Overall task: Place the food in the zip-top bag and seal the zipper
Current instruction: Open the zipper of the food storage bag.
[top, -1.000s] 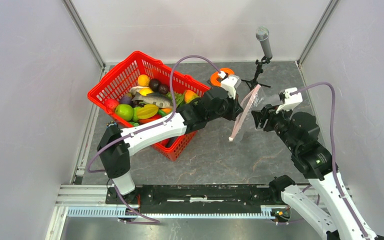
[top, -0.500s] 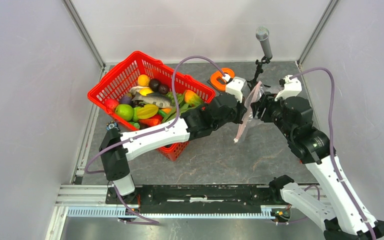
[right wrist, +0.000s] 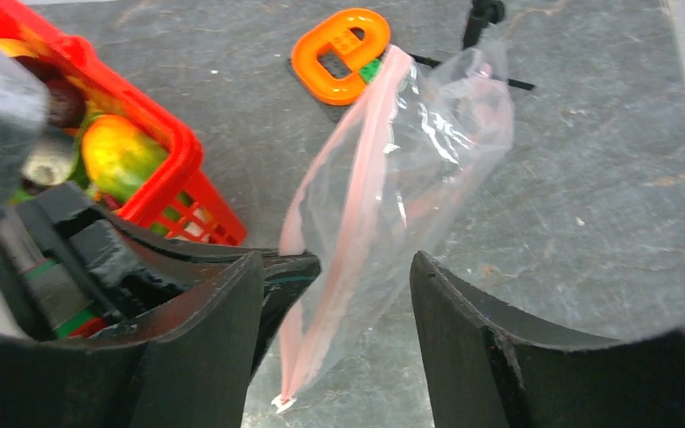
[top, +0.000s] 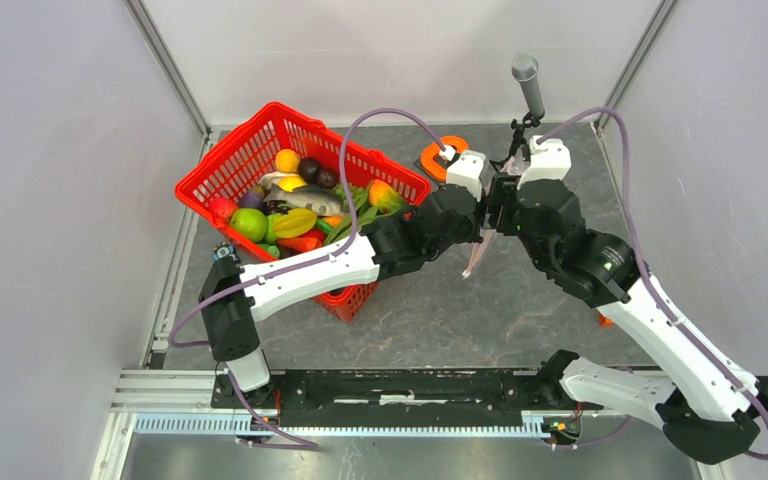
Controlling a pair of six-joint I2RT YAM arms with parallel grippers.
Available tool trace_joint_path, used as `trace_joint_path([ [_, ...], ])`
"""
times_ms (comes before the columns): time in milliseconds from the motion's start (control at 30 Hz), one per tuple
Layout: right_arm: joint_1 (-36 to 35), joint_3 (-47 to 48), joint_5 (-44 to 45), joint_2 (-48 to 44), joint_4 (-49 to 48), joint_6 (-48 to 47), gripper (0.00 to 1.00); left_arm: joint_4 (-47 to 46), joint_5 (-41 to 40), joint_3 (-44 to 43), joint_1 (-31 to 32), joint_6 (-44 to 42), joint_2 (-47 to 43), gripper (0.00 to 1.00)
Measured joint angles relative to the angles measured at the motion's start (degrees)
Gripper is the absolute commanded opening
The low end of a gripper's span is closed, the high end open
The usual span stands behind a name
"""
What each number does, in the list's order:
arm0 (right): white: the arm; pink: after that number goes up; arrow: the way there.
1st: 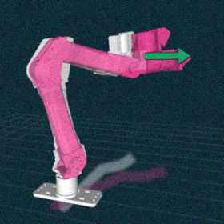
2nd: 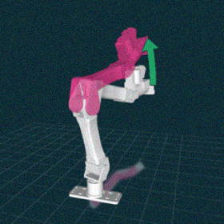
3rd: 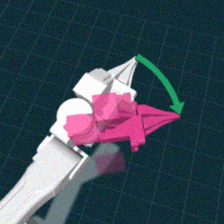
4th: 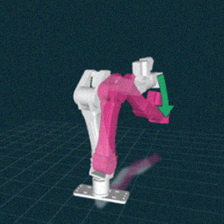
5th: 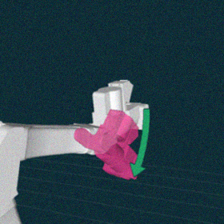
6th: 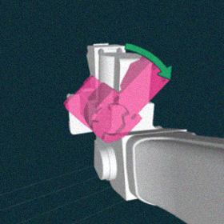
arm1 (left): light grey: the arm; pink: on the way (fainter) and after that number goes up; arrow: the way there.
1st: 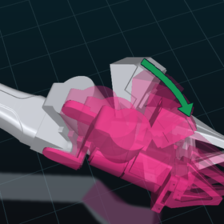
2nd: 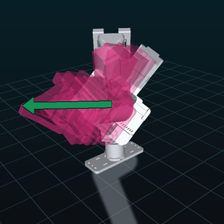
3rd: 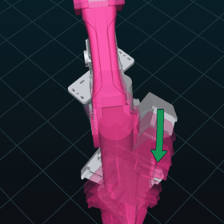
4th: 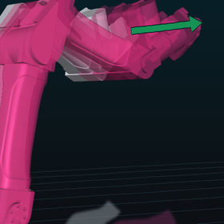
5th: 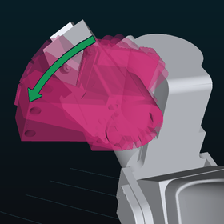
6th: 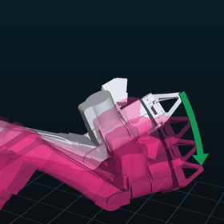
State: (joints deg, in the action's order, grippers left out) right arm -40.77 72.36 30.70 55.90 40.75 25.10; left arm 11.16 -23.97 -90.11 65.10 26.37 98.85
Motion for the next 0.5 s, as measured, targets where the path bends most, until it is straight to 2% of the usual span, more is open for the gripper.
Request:
trace_joint_path([
  [233,-5.5,-1.0,13.0,2.6,3.0,3.6,0.54,0.3,-0.2,0.0,-0.1,0.0,0.0,0.02],
  [367,-5.8,-3.0,15.7,2.4,3.1,4.7,0.47,0.3,-0.2,0.0,-0.1,0.0,0.0,0.02],
  [500,-5.7,-5.3,16.4,1.5,2.6,5.3,0.32,0.3,-0.6,0.1,-0.1,0.0,0.0,0.02],
])
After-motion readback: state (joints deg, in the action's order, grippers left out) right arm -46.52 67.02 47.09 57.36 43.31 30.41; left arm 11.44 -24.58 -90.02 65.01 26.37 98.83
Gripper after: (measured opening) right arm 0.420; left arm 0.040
